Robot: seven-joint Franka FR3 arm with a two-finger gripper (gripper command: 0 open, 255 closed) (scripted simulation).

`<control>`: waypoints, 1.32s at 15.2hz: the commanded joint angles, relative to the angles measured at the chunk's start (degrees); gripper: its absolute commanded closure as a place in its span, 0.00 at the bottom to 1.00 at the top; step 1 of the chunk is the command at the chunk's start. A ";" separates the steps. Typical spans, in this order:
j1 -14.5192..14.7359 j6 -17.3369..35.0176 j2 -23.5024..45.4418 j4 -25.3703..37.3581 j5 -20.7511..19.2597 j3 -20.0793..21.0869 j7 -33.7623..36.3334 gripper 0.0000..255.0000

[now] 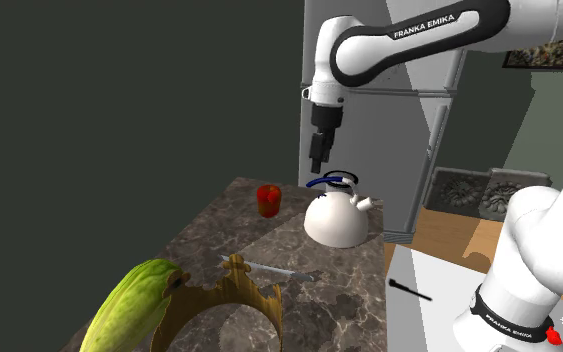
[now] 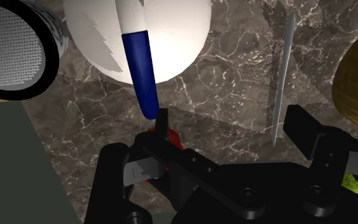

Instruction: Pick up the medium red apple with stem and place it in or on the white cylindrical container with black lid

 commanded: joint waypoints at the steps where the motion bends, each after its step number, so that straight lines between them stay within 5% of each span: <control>1: -0.06 2.13 4.35 2.23 0.82 -0.87 -1.77 0.00; 17: -2.45 5.77 40.82 34.40 10.22 -1.59 -11.45 0.00; 20: -2.32 7.69 41.61 33.29 10.45 -1.38 -11.61 0.00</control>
